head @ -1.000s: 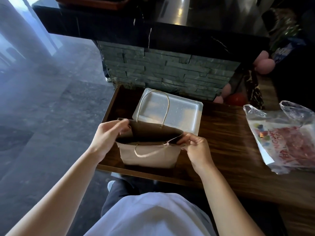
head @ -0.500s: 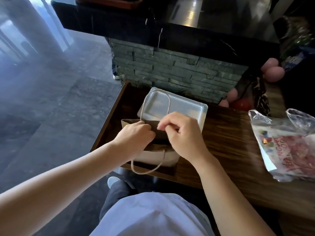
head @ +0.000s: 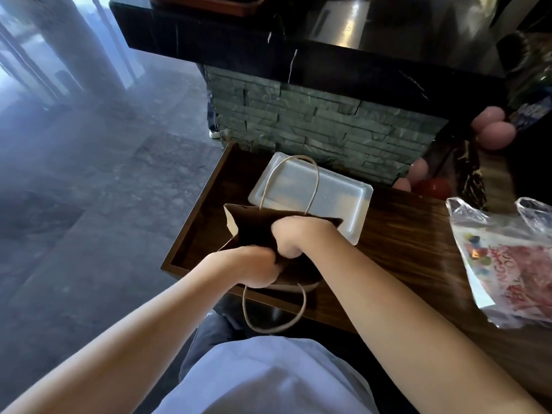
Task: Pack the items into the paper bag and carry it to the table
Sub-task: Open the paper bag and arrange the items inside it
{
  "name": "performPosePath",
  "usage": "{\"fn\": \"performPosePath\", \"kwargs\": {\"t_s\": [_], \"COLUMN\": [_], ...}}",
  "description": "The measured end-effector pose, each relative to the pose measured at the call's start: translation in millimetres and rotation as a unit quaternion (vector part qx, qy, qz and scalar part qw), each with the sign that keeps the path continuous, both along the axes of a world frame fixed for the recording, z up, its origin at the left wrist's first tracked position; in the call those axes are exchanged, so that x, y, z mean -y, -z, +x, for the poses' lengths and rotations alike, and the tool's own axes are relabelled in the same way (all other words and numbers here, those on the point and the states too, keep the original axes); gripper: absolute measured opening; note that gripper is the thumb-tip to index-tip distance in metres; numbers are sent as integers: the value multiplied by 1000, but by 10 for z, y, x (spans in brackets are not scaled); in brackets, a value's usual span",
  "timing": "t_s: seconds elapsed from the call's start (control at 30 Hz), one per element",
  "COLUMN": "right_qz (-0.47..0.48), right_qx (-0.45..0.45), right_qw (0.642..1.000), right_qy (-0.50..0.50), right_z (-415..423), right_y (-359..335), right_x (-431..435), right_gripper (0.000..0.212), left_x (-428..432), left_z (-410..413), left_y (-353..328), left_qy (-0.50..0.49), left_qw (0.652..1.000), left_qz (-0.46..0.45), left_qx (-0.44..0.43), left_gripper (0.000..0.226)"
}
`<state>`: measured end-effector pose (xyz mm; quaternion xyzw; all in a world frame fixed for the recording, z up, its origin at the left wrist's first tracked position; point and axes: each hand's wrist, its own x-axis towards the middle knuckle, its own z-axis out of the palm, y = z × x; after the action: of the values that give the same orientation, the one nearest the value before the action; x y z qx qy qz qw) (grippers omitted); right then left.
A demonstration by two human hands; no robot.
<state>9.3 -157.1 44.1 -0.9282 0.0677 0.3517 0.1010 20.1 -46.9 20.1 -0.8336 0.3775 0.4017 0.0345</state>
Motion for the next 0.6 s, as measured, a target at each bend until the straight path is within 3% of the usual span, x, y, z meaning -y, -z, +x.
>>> {"fn": "performPosePath", "kwargs": {"t_s": [0.2, 0.37, 0.6], "right_qz": [-4, 4, 0], "right_qx": [-6, -15, -101], "right_qw": [999, 999, 995], "right_qy": [33, 52, 11], "right_z": [30, 71, 184], "right_y": [-3, 6, 277], "right_x": [213, 310, 130], "right_gripper": [62, 45, 20], "left_x": [-67, -19, 89], "left_z": [-121, -118, -34], "left_y": [-13, -77, -39], "left_qy": [-35, -24, -70], "left_qw": [996, 997, 985], "left_qz": [3, 5, -11], "left_qx": [-76, -73, -159], "left_gripper": [36, 43, 47]}}
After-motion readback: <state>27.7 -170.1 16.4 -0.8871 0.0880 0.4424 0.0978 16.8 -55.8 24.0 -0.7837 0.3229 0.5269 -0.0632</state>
